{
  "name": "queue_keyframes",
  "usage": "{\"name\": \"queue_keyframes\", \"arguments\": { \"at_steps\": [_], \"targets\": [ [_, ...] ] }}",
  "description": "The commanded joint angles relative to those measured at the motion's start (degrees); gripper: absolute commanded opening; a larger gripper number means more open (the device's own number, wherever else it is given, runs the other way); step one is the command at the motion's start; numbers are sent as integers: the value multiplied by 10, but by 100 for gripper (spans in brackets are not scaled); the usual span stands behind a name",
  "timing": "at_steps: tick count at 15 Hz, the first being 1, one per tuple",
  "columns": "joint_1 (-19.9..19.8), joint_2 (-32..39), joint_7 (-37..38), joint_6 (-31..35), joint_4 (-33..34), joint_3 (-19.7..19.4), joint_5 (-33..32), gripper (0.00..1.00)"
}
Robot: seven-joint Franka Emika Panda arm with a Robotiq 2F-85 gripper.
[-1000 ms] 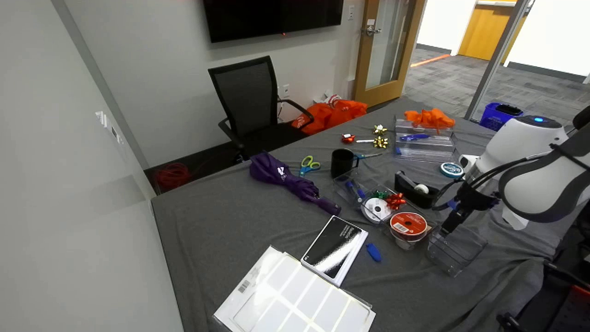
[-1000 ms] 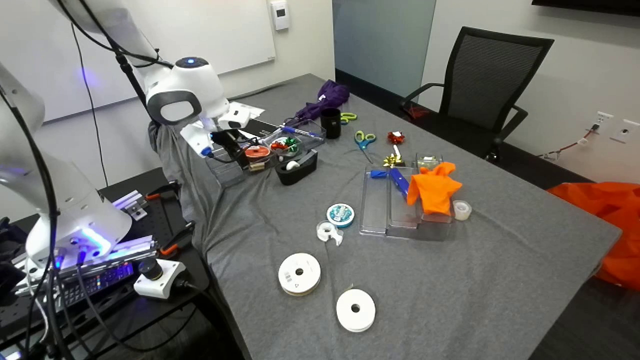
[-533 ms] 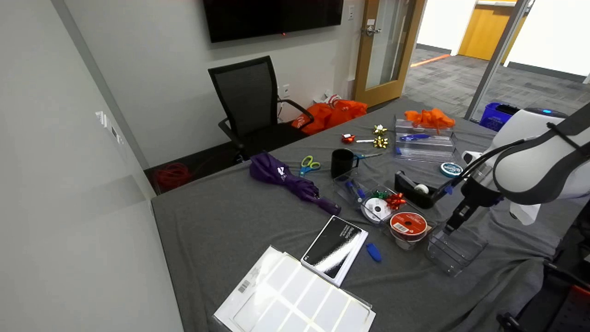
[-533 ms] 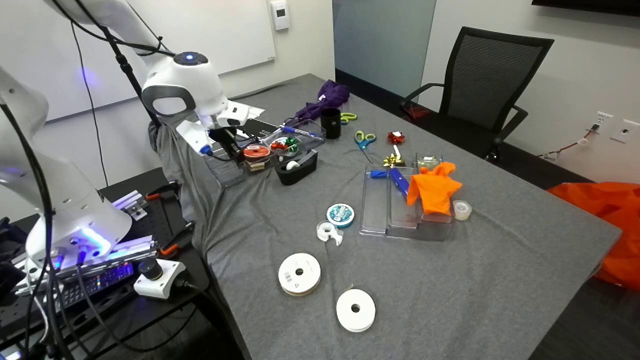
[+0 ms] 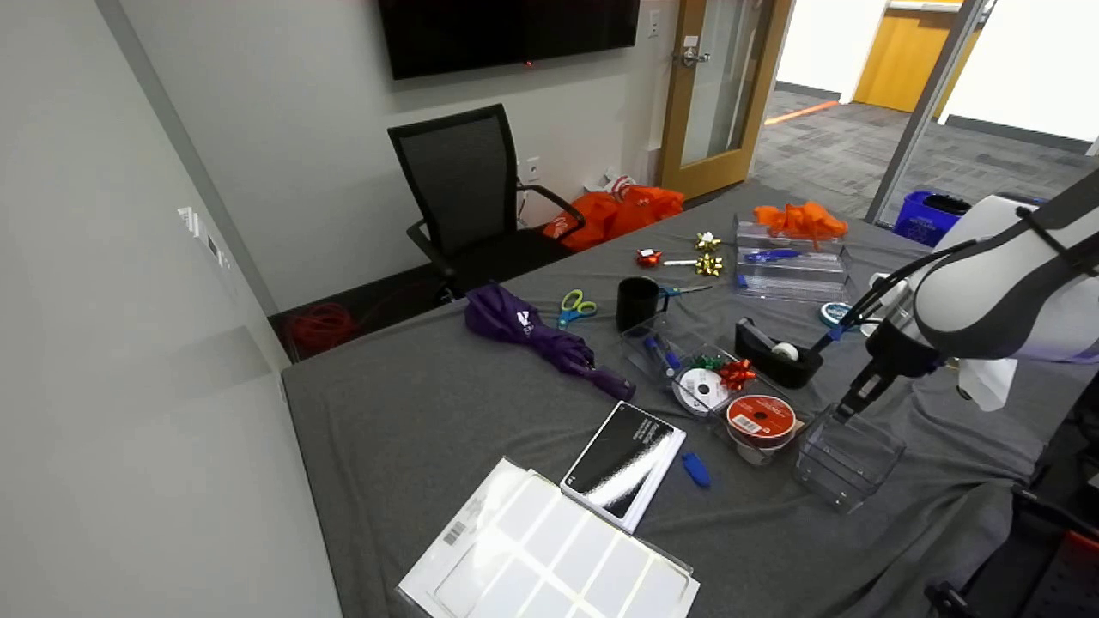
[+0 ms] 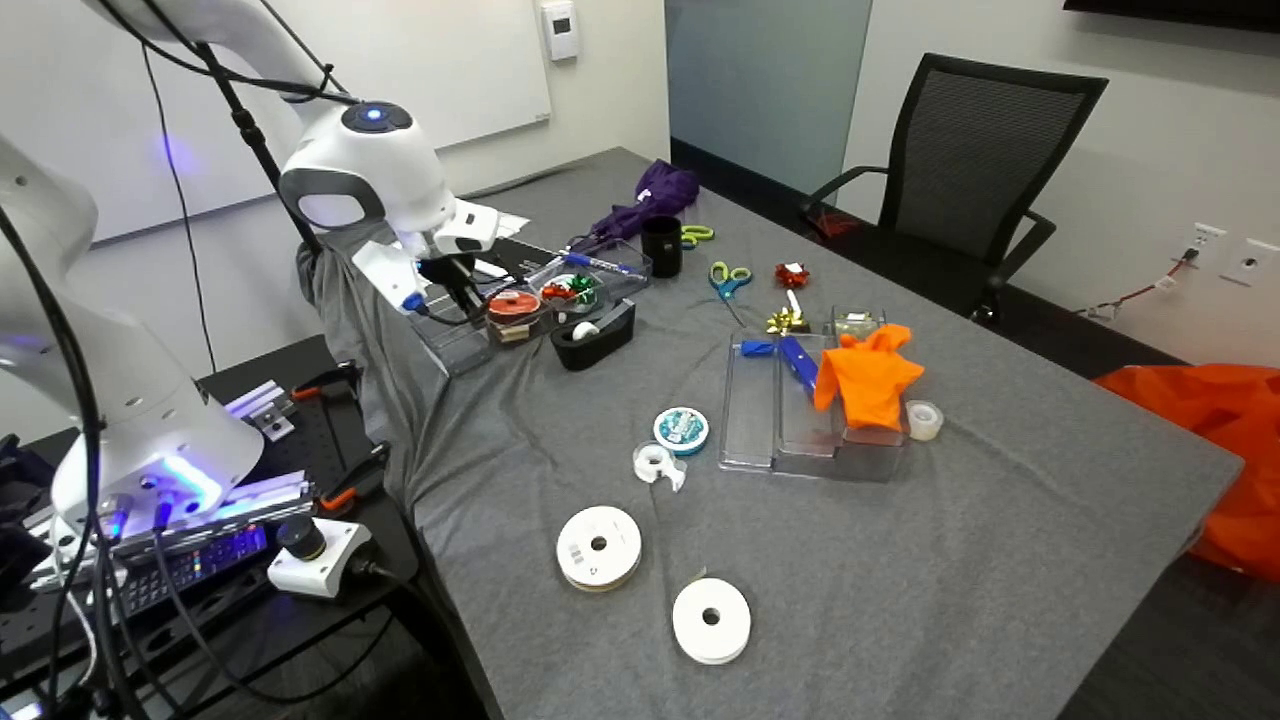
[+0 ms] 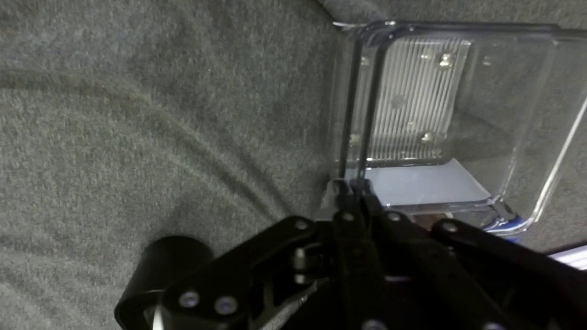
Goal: Move the two stationary holders to the left and separate them
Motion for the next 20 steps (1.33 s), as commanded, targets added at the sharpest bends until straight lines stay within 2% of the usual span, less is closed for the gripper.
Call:
{"name": "queue_keyframes", "arguments": {
  "at_steps": [1, 5, 10, 11, 12, 13, 16, 20],
  "targets": [
    [1, -20, -50, -12, -5, -8, 34, 1],
    [1, -56, -59, -54, -5, -23, 24, 1],
    [-18, -146, -35, -167, -9, -32, -9, 1],
    [57, -166, -21, -193, -10, -115, -29, 1],
    [-14, -195, -32, -235, -9, -53, -20, 1],
    [-8, -218, -29, -265, -11, -69, -28, 1],
    [-53, -269, -6, -328, -6, -77, -72, 1],
    [-115, -278, -26, -326, -2, -111, -110, 1]
  ]
}}
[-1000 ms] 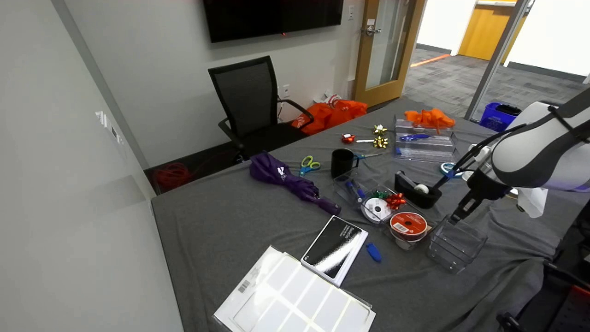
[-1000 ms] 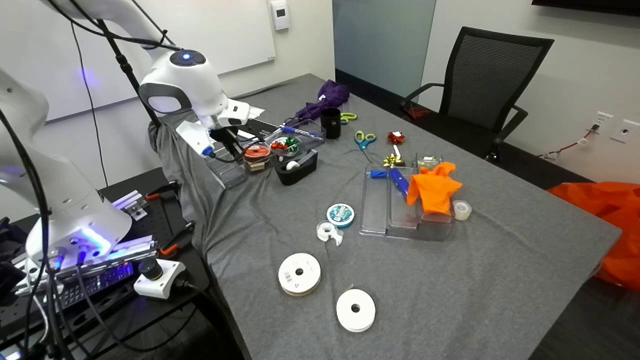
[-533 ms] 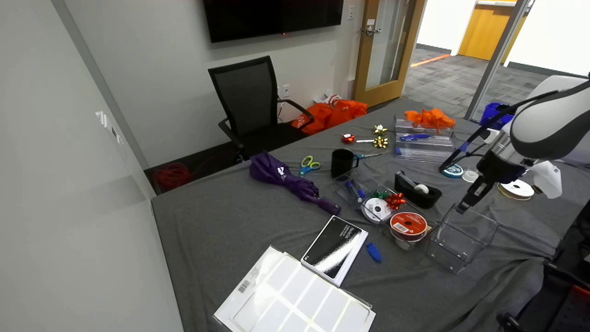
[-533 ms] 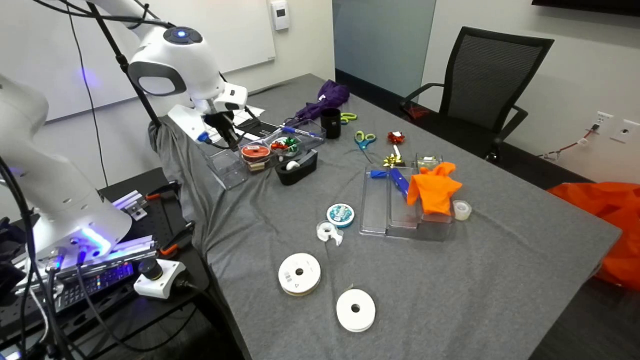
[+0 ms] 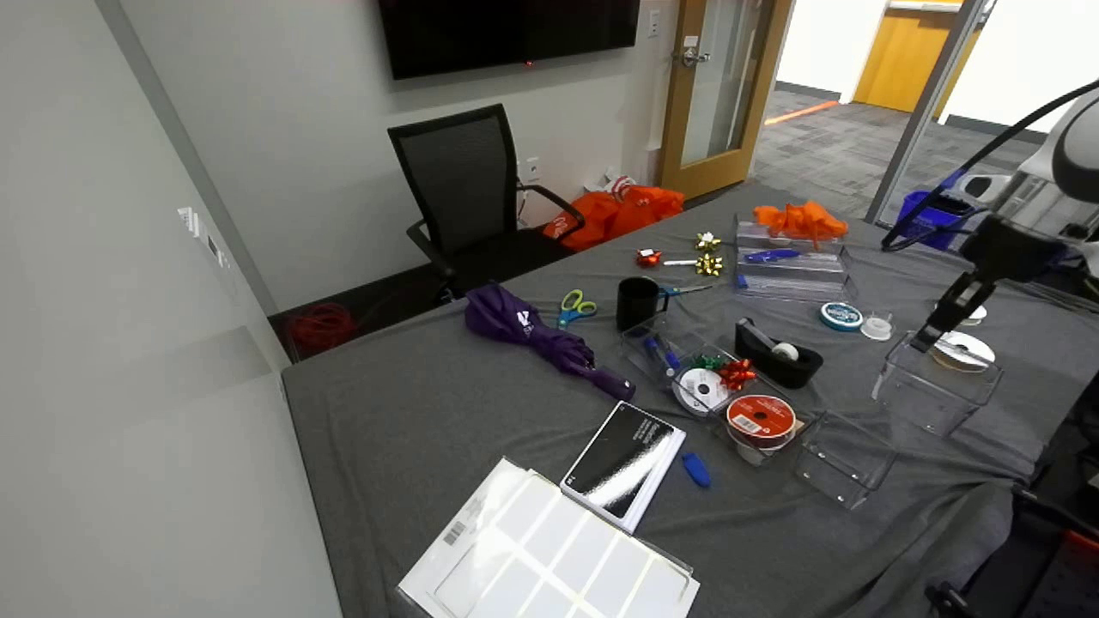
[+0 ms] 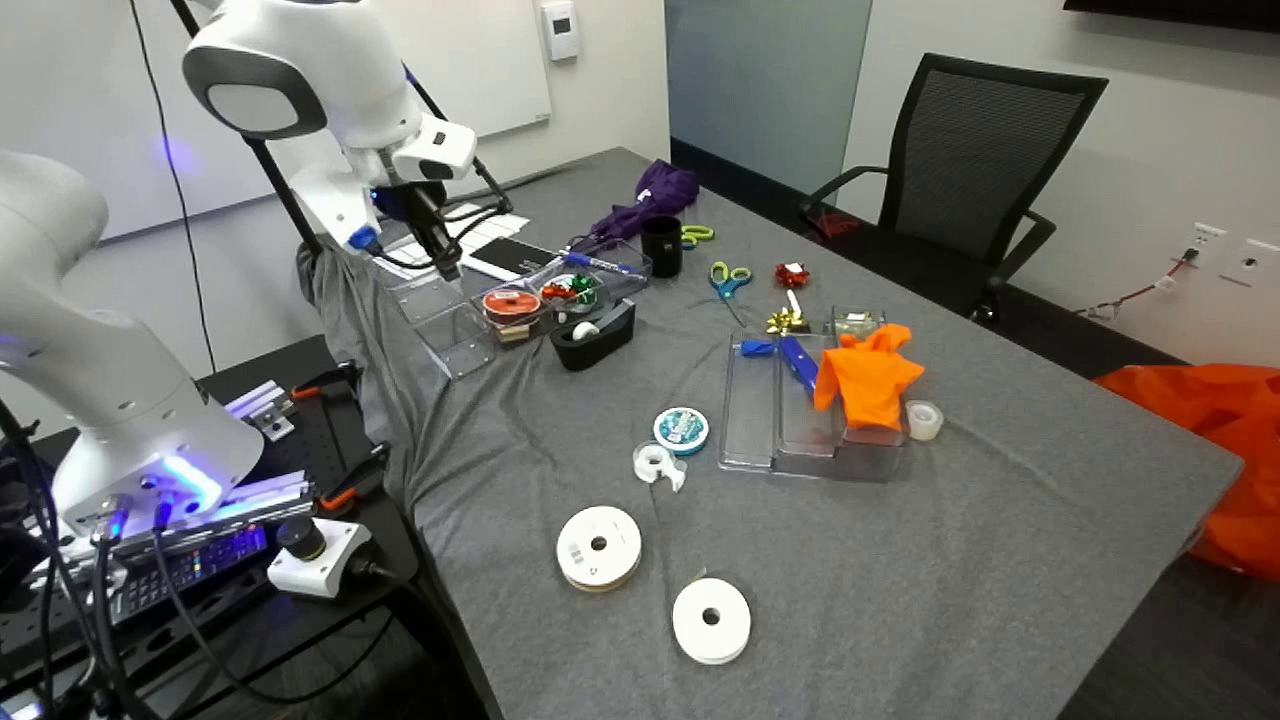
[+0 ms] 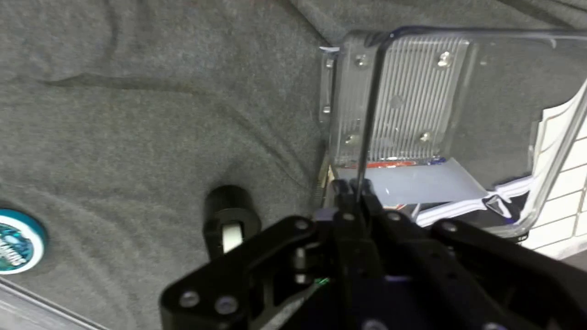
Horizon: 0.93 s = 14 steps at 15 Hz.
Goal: Move the two stationary holders to the left and separate them
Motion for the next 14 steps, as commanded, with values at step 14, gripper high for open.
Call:
{"name": "queue_keyframes", "arguments": {
  "at_steps": [14],
  "targets": [
    [-106, 109, -5, 137, -2, -37, -87, 4]
  ]
}}
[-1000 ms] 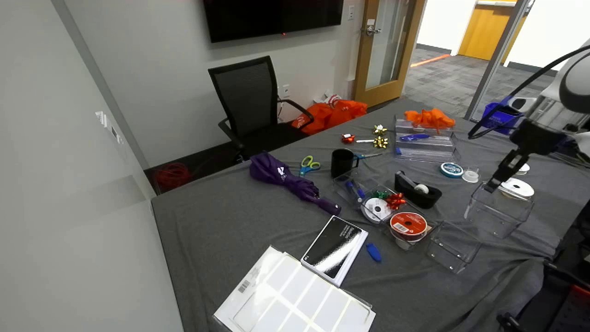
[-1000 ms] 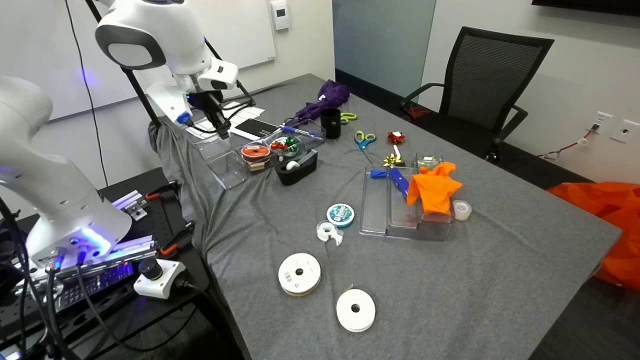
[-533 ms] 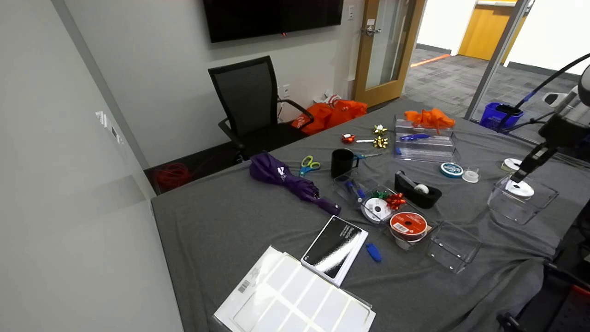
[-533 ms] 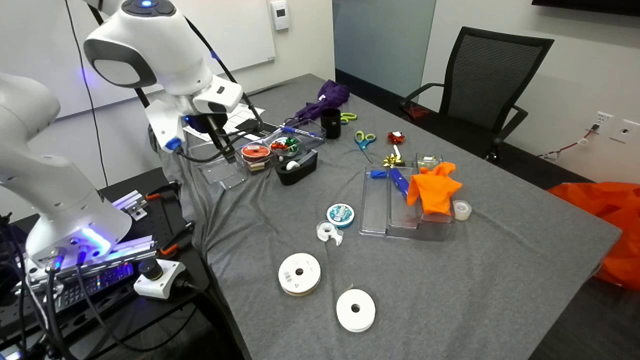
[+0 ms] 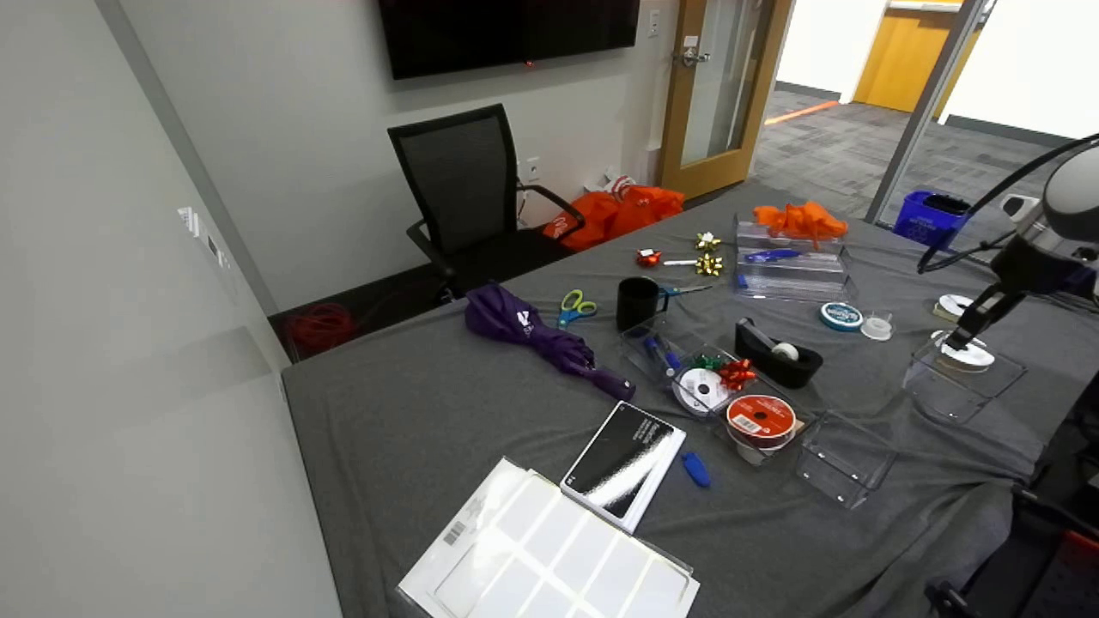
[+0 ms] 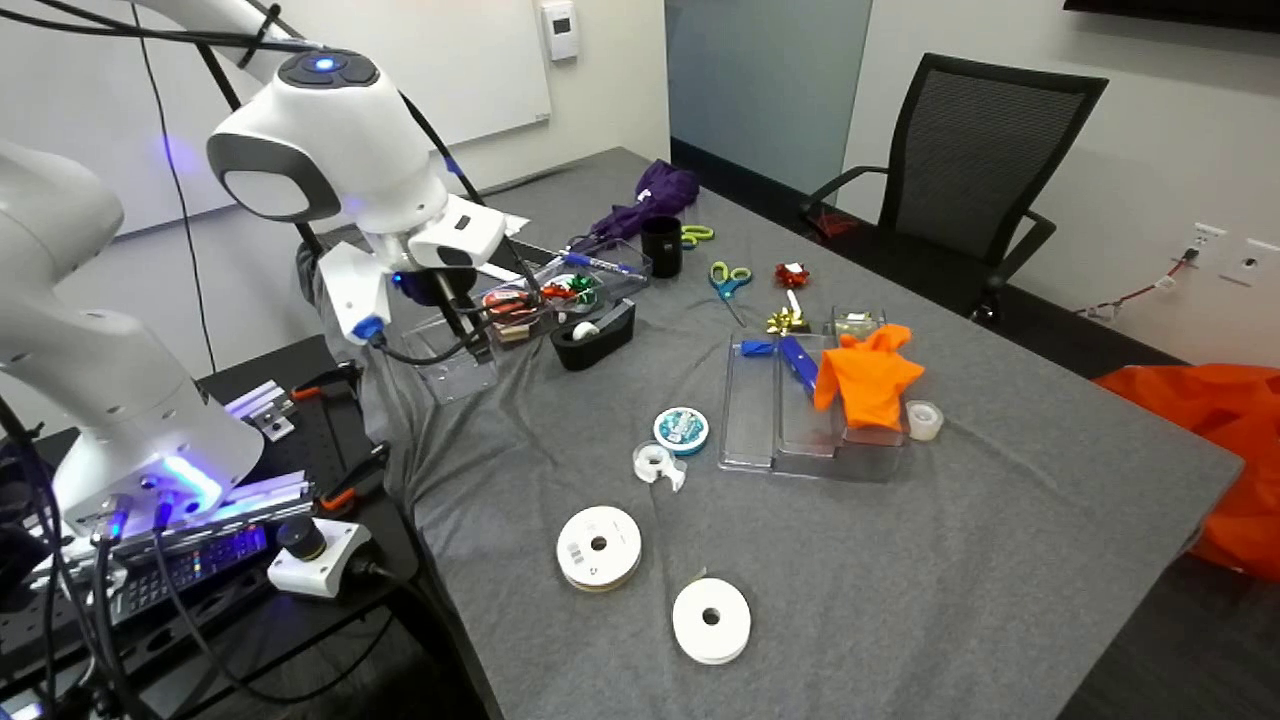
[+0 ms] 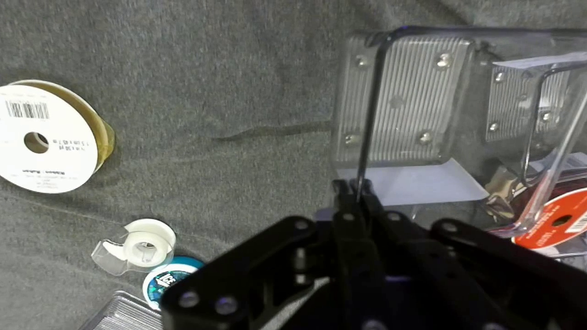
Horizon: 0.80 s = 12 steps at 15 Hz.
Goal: Move the two stationary holders to the left and separate them
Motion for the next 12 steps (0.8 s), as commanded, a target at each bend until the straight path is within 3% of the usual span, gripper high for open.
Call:
{"name": "queue_keyframes", "arguments": {
  "at_steps": [1, 3, 4, 8, 11, 12],
  "targets": [
    [0, 0, 0, 0, 0, 0, 0, 4],
    [0, 4, -2, 5, 0, 1, -1, 1],
    [85, 16, 7, 10, 7, -91, -20, 1],
    [179, 43, -57, -8, 40, -189, 53, 1],
    [218, 69, -110, 15, 52, -229, 111, 1],
    [207, 85, -121, 25, 56, -216, 122, 1]
  ]
}}
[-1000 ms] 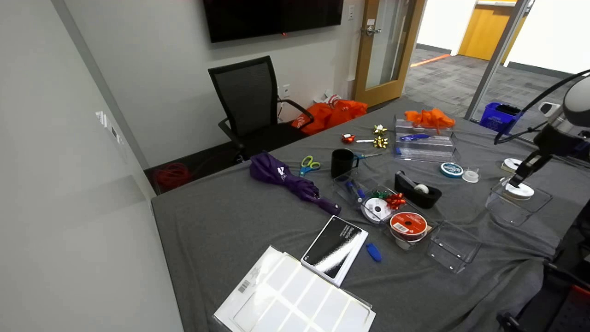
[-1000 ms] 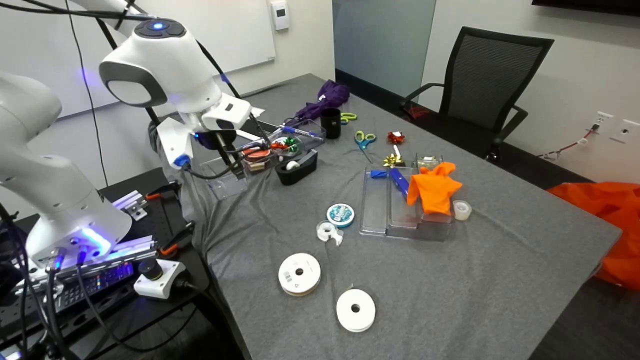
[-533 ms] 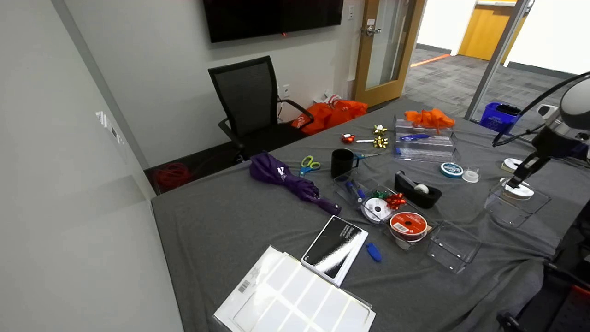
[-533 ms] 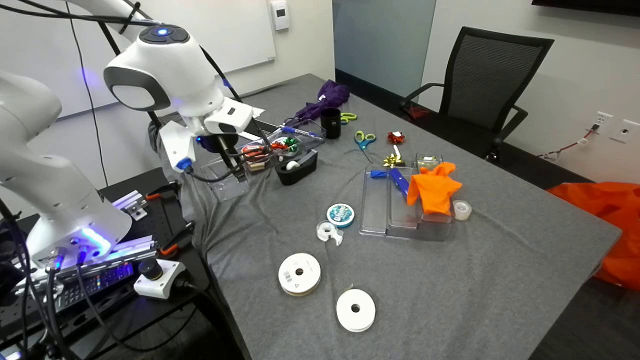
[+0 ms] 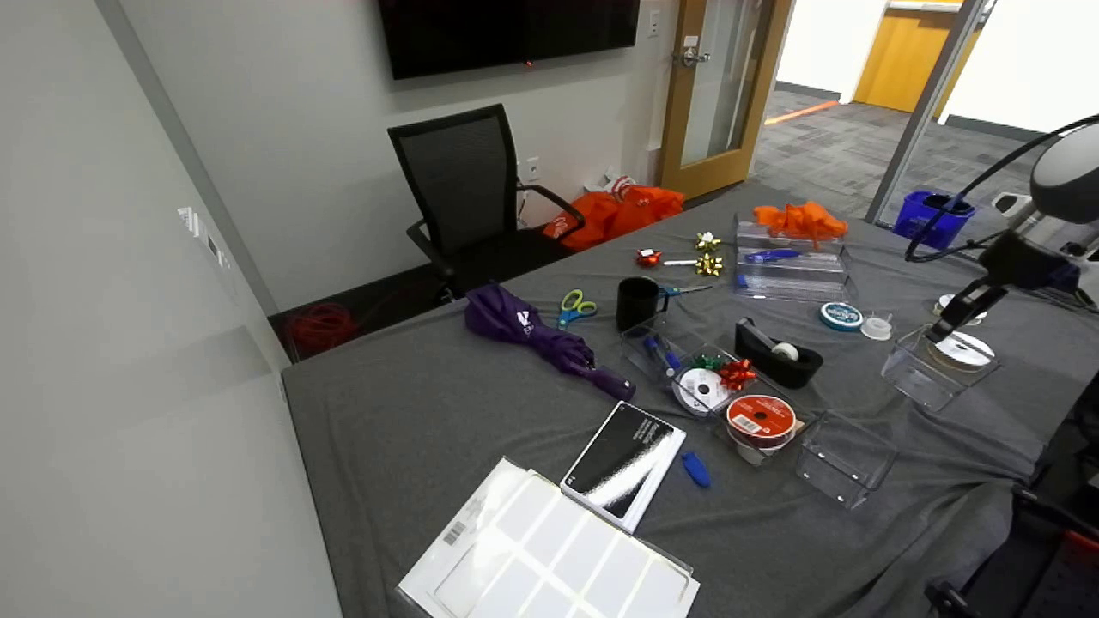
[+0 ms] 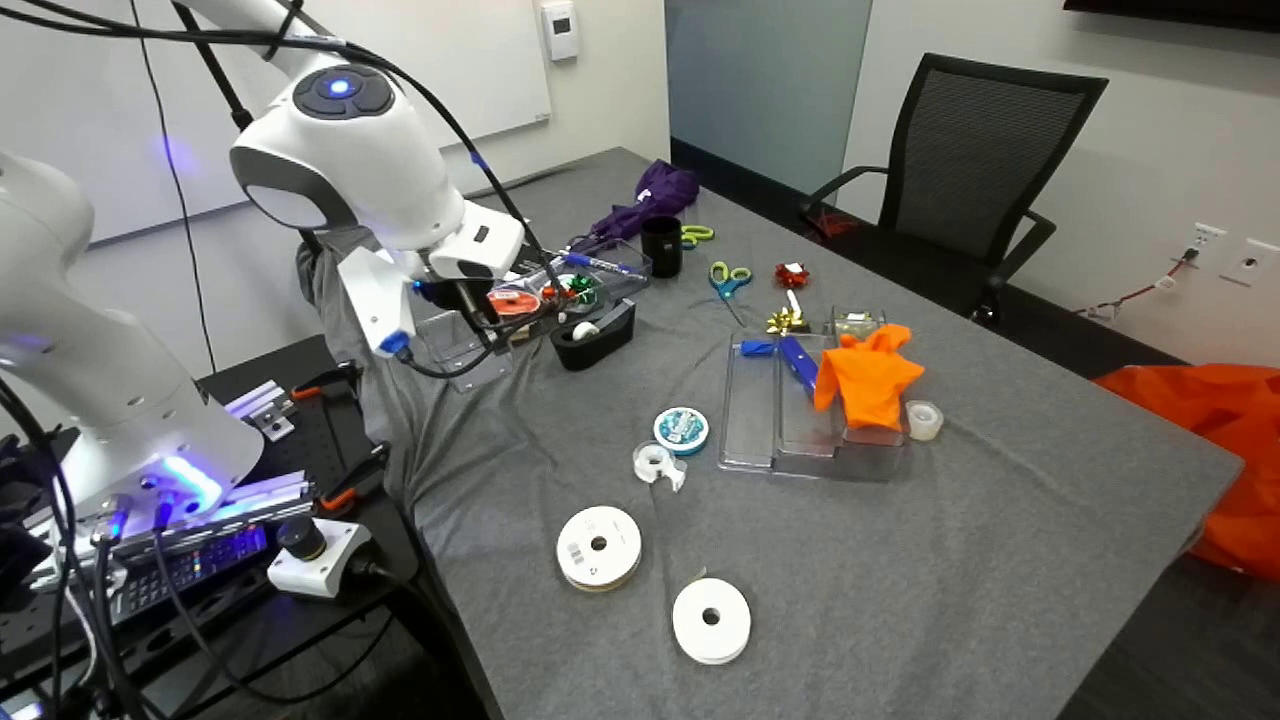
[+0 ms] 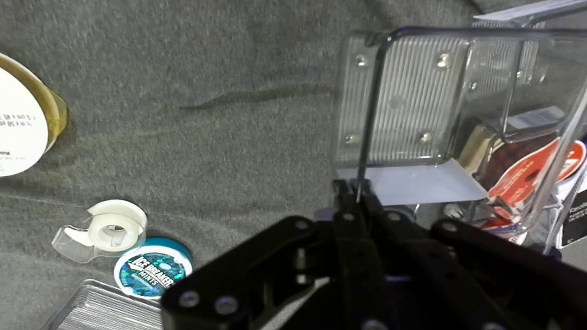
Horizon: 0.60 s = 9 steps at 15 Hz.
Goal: Move the two stationary holders to the left and separate them
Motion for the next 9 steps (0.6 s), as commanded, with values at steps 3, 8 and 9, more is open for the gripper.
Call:
{"name": "queue_keyframes", "arguments": {
  "at_steps": [3, 8, 9],
  "targets": [
    [14, 87, -58, 49, 34, -6, 50, 1],
    [17, 139, -66, 76, 48, 3, 58, 1],
    [17, 148, -63, 82, 50, 6, 58, 1]
  ]
}}
